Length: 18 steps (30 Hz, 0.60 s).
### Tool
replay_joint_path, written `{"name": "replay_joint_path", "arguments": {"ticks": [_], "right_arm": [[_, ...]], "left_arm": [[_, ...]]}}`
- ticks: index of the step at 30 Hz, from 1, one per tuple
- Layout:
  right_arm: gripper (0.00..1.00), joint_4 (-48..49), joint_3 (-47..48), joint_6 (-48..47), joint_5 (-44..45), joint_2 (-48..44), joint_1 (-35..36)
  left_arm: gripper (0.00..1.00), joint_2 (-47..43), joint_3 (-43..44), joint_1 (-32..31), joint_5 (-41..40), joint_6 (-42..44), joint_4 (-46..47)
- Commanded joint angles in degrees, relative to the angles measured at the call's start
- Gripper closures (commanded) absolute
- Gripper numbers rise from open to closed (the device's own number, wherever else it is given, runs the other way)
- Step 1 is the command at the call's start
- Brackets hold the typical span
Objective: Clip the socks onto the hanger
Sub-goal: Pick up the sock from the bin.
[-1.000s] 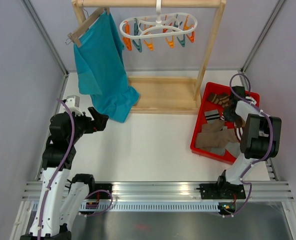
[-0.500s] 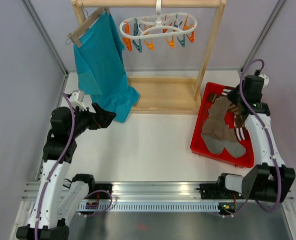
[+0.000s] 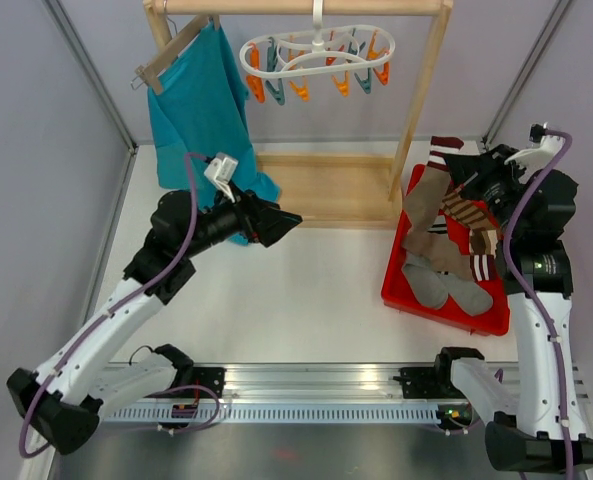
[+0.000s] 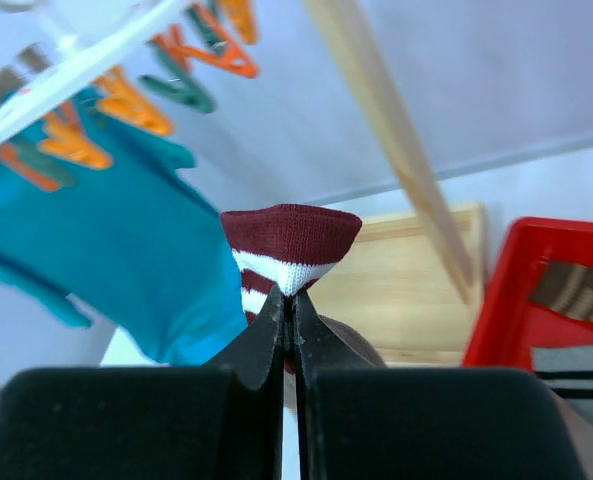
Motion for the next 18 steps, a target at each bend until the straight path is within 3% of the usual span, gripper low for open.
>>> {"name": "replay_joint_path", "arguments": {"ticks": [1,9,18], "right_arm": [[1.00,3.3,3.4,2.0,-8.3,-0.8,1.3],[1.00,5.6,4.3,6.2,-12.0,-1.9,3.9],[1.00,9.3,3.5,6.9,-7.7,0.6,16.1]], "left_arm": [[0.07,4.0,2.6,-2.6,0.3,-3.8,16.8],[0.17,13.6,10.4,-6.4,3.8,-3.7,23.5],[0.27,19.9,16.4,-10.5,3.9,-1.6,24.0]]}}
